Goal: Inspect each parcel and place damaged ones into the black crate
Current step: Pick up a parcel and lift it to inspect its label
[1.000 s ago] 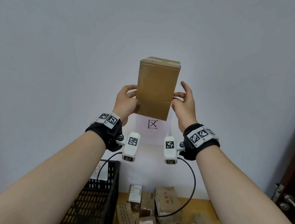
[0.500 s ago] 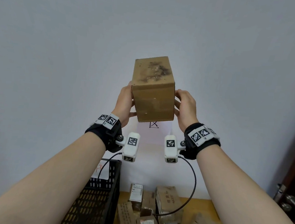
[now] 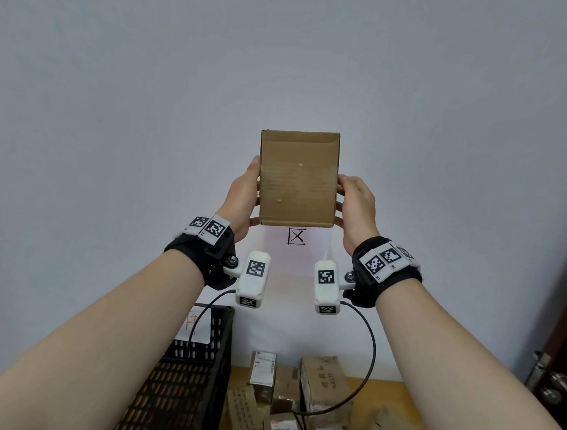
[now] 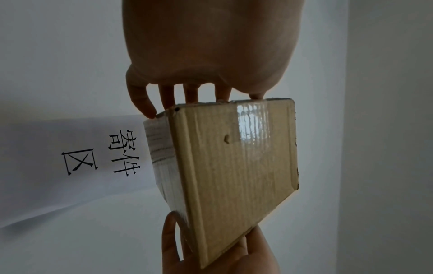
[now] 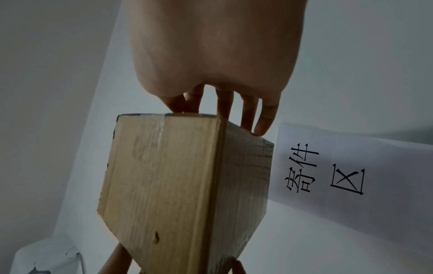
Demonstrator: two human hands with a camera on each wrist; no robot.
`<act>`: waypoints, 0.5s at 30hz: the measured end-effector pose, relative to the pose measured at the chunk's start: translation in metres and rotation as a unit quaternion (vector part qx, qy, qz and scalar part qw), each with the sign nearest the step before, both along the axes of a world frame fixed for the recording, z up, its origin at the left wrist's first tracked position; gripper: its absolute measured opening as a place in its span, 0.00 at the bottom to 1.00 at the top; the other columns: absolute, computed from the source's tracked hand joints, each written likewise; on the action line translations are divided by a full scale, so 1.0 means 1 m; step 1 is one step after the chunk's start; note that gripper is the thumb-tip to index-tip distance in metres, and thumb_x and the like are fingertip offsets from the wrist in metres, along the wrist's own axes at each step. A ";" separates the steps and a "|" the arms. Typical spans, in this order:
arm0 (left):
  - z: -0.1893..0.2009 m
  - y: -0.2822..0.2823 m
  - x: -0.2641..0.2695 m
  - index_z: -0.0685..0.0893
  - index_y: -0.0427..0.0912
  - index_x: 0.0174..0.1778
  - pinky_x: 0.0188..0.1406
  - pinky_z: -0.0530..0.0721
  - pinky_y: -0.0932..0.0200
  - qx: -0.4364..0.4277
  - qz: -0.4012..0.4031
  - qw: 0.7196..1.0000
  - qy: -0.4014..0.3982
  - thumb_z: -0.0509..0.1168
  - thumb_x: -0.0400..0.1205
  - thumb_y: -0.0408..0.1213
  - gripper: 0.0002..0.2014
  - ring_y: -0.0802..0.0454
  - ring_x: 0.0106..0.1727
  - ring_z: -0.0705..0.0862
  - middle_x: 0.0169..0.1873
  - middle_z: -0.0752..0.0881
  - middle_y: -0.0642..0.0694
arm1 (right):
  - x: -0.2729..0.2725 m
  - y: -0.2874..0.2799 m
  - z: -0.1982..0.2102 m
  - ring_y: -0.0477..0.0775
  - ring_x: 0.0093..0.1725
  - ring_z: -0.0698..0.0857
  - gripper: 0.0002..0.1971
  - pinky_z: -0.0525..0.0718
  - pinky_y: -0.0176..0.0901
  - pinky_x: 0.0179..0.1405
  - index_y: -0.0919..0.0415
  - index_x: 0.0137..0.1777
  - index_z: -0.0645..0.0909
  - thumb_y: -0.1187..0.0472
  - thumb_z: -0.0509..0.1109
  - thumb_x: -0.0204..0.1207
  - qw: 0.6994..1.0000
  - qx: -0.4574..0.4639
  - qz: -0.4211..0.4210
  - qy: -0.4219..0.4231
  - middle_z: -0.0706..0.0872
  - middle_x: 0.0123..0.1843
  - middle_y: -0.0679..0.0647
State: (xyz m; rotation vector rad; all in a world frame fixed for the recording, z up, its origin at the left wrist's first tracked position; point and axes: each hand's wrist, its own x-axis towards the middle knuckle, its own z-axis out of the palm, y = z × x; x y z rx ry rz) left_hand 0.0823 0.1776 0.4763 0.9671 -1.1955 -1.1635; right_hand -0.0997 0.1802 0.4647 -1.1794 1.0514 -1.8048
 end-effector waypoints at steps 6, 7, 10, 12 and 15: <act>-0.004 -0.004 -0.003 0.88 0.56 0.55 0.56 0.87 0.48 -0.001 -0.001 1.000 -0.010 0.53 0.89 0.66 0.23 0.53 0.49 0.88 0.48 0.90 0.56 | -0.004 0.000 -0.004 0.50 0.38 0.86 0.06 0.82 0.45 0.38 0.57 0.53 0.82 0.58 0.64 0.87 1.000 0.010 -0.001 -0.004 0.90 0.49 0.47; -0.004 -0.004 -0.004 0.88 0.56 0.55 0.56 0.87 0.48 -0.001 -0.002 1.000 -0.012 0.52 0.89 0.66 0.23 0.53 0.49 0.88 0.49 0.90 0.56 | -0.005 -0.001 -0.005 0.50 0.39 0.86 0.07 0.82 0.45 0.37 0.57 0.53 0.82 0.58 0.64 0.87 1.000 0.010 -0.002 -0.006 0.90 0.50 0.48; -0.004 -0.005 -0.007 0.89 0.56 0.56 0.55 0.87 0.48 -0.005 -0.004 1.000 -0.016 0.54 0.89 0.66 0.23 0.54 0.50 0.88 0.50 0.90 0.56 | -0.009 -0.005 -0.007 0.51 0.40 0.86 0.06 0.83 0.44 0.36 0.56 0.52 0.82 0.57 0.64 0.87 1.000 0.015 -0.007 -0.005 0.89 0.48 0.48; -0.008 -0.009 -0.008 0.89 0.57 0.60 0.55 0.86 0.48 -0.008 -0.008 1.000 -0.029 0.58 0.88 0.63 0.20 0.53 0.55 0.88 0.53 0.90 0.58 | -0.012 -0.009 -0.012 0.55 0.42 0.84 0.07 0.82 0.44 0.35 0.57 0.53 0.81 0.55 0.64 0.86 0.999 0.035 -0.019 -0.005 0.87 0.47 0.50; -0.023 -0.019 -0.007 0.87 0.63 0.68 0.56 0.83 0.45 -0.018 -0.009 0.999 -0.051 0.64 0.85 0.60 0.17 0.51 0.67 0.84 0.62 0.88 0.61 | -0.018 -0.013 -0.024 0.54 0.45 0.88 0.22 0.87 0.47 0.39 0.58 0.59 0.86 0.41 0.60 0.87 0.998 0.065 -0.001 -0.007 0.89 0.48 0.49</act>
